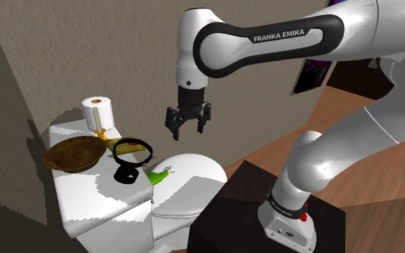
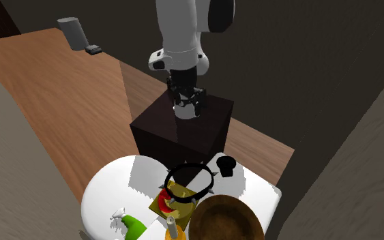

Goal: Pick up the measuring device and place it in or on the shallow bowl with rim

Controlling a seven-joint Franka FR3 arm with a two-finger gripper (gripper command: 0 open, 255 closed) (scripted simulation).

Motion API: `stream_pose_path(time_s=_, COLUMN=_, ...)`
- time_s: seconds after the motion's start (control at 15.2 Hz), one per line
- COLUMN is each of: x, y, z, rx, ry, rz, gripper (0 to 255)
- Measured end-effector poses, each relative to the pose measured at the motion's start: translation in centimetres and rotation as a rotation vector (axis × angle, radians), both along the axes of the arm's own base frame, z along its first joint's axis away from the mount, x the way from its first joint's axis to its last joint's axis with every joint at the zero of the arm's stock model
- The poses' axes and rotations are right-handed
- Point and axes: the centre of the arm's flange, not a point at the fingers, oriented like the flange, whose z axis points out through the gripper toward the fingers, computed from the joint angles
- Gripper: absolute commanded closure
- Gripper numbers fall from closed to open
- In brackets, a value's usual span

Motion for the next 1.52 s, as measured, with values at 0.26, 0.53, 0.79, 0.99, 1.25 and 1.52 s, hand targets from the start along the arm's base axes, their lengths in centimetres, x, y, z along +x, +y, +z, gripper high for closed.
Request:
stream_pose_path(time_s=0.26, x=1.8, y=5.6, z=-1.6, rx=-0.025, ry=-0.025, rz=-0.021, gripper=0)
stream_pose_path(time_s=0.53, x=3.5, y=10.2, z=-2.9, rx=-0.05, ry=-0.05, rz=-0.044, gripper=0)
stream_pose_path(time_s=0.79, x=5.2, y=15.2, z=-4.4, rx=-0.076, ry=-0.074, rz=-0.066, gripper=0)
stream_pose_path(time_s=0.99, x=6.6, y=18.6, z=-5.7, rx=-0.091, ry=-0.09, rz=-0.081, gripper=0)
stream_pose_path(time_s=1.25, x=6.9, y=19.3, z=-7.7, rx=-0.095, ry=-0.095, rz=-0.086, gripper=0)
stream_pose_path(time_s=1.52, x=7.1, y=19.2, z=-9.7, rx=-0.095, ry=-0.095, rz=-0.087, gripper=0)
